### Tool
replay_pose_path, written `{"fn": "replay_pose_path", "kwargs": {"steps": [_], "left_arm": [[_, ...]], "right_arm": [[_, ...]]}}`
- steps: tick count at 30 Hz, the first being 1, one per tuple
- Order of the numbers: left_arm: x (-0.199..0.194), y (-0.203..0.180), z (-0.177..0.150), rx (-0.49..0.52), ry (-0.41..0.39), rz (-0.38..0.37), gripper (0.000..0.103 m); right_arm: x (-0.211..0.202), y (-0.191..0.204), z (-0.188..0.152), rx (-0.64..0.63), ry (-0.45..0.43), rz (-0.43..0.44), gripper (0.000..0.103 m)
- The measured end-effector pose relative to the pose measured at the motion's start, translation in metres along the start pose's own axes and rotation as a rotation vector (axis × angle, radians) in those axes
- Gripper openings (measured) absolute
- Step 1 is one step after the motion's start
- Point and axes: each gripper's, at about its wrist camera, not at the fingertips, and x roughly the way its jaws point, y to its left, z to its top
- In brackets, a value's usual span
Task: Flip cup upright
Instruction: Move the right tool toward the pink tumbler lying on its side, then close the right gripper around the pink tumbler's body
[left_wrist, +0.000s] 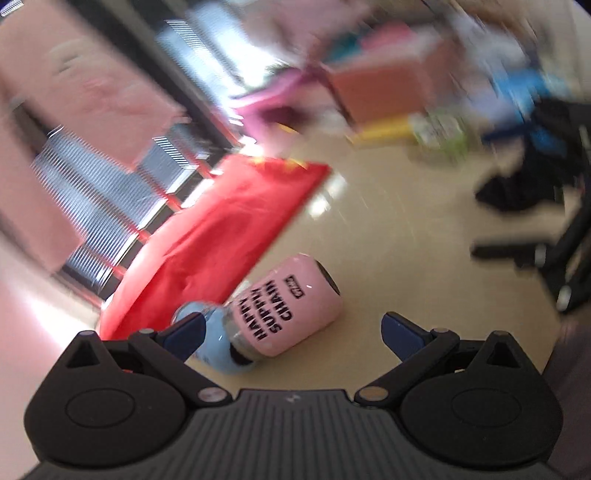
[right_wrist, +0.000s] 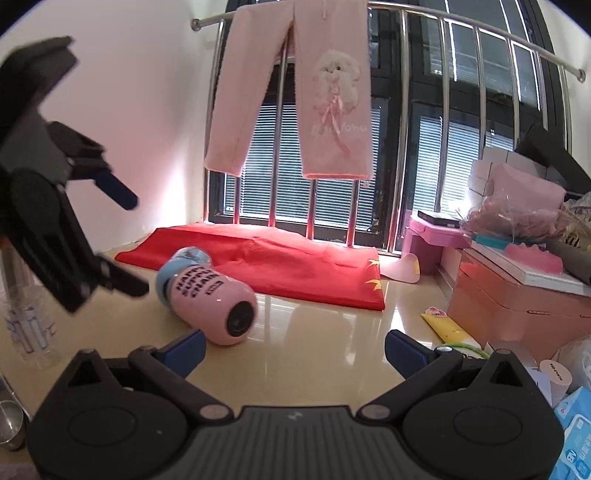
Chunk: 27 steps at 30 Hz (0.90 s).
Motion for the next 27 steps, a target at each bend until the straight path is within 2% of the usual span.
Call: {"fn": "replay_pose_path", "kwargs": {"steps": [3,7,9,11,15,17,25,27], "left_arm": [[0.027,-0.006,0.013,0.149,0.054,-0.024,0.103],[0.061,-0.001,0.023,0.282,0.121,-0.087,0.103],[0.078,-0.001,0.028,0.348,0.152,-0.094,0.103],[0.092,0.004,0.031,0.392,0.178,-0.144,0.103],[0.114,0.010,0.026,0.532,0.174,-0.207,0.103],[0.125,0.011,0.019,0.600,0.170,-0.214,0.103],[0.172,0.008,-0.002,0.703,0.212,-0.305,0.103],[0.172,0.013,0.004,0.681,0.195,-0.337,0.092]], "right_arm": [[0.011,-0.014,-0.001,0.006,0.009,0.018,0.103],[0.026,-0.026,-0.005,0.005,0.039,0.078,0.103],[0.034,-0.030,-0.005,0.002,0.056,0.116,0.103],[0.042,-0.032,-0.004,-0.001,0.073,0.147,0.103],[0.059,-0.031,0.001,-0.015,0.104,0.179,0.103],[0.068,-0.029,0.003,-0.030,0.124,0.191,0.103],[0.095,-0.020,0.001,-0.057,0.199,0.182,0.103],[0.096,-0.020,-0.001,-0.050,0.213,0.170,0.103]]}}
